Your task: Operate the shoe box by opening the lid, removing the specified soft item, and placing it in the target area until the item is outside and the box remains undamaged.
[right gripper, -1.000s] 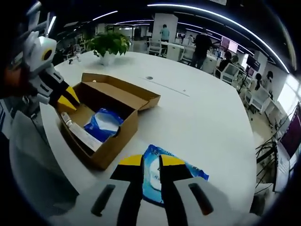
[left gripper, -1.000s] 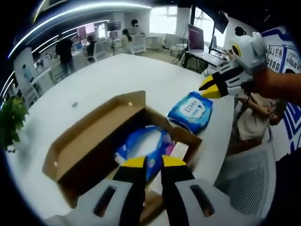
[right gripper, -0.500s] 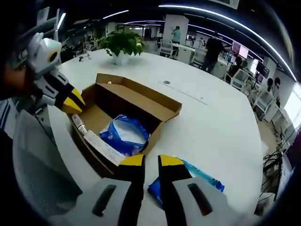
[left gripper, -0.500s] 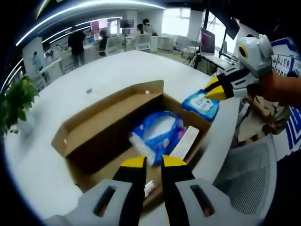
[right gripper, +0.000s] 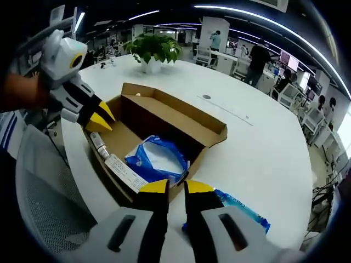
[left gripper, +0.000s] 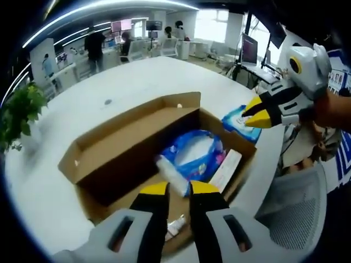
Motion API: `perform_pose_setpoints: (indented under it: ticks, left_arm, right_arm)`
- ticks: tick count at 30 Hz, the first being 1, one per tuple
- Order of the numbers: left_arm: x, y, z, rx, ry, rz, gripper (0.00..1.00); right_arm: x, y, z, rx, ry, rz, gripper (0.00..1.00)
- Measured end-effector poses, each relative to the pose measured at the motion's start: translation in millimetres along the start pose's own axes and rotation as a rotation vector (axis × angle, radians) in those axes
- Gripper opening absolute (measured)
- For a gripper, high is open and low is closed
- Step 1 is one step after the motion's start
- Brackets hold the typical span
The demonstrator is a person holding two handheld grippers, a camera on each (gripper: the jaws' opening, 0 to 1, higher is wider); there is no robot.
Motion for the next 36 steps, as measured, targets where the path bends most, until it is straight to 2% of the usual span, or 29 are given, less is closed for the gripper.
perform_pose_setpoints:
  ticks: [4, 9, 12, 13, 14, 15, 18, 19, 20, 23, 28, 34, 36]
  left_arm:
    - [-1.2, -11, -9.8, -0.007, 0.003, -0.005, 0.17]
    - [-4.4, -31, -16.3, -0.025, 0.059, 0.010, 0.23]
    - [-5.7, -43, -16.2, -0.060, 0.106, 0.025, 0.22]
    - [-4.0, -47, -16.7, -0.063, 0.175, 0.054, 0.23]
    - [-3.6, -49, -18.2, -0.057, 0.194, 0.069, 0.23]
    - [-3.8, -53, -19.4, -0.051, 0.250, 0.093, 0.23]
    - [-7.9, -64, -15.3, -0.085, 0.375, 0.115, 0.23]
    - [-10.1, -68, -14.6, -0.090, 0.365, 0.103, 0.24]
    - [-10.9, -71, -12.0, -0.110, 0.395, 0.095, 0.25]
    - [-12.1, -76, -11.6, -0.113, 0.447, 0.099, 0.27]
    - [-14.7, -81, -14.0, -0.085, 0.562, 0.138, 0.27]
    - [-12.8, -80, -18.9, -0.055, 0.572, 0.149, 0.32]
    - [-14.0, -86, -14.3, -0.073, 0.573, 0.132, 0.31]
  right_arm:
    - [1, 0, 1.8, 0.004, -0.008, -0.007, 0.09]
    - [5, 1, 6.8, 0.007, -0.020, -0.009, 0.09]
    - [8, 2, 9.5, 0.007, -0.023, -0.009, 0.08]
    - [9, 3, 10.8, 0.007, -0.026, -0.008, 0.08]
    - [9, 3, 11.6, 0.007, -0.029, -0.011, 0.08]
    - [10, 3, 12.4, 0.011, -0.032, -0.017, 0.08]
    - [8, 4, 13.9, 0.010, -0.030, -0.020, 0.07]
    - [8, 4, 14.2, 0.012, -0.029, -0.022, 0.07]
    - [7, 4, 14.3, 0.012, -0.028, -0.024, 0.07]
    - [4, 5, 12.7, 0.037, -0.029, -0.047, 0.07]
    - [1, 4, 14.3, 0.042, -0.018, -0.067, 0.07]
    - [4, 3, 16.6, 0.046, -0.026, -0.073, 0.07]
    - [3, 4, 15.5, 0.054, -0.023, -0.078, 0.07]
Point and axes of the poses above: the point that each gripper's makers call its tool centre point, and the gripper's own axes: y roughly backward along the fingers, x roughly to its right, z roughly out of its underside, the point moved 5 cm from there along y, roughly backward along the fingers, and after that the axes turned 15 degrees about -x, right-handed, at the moved point
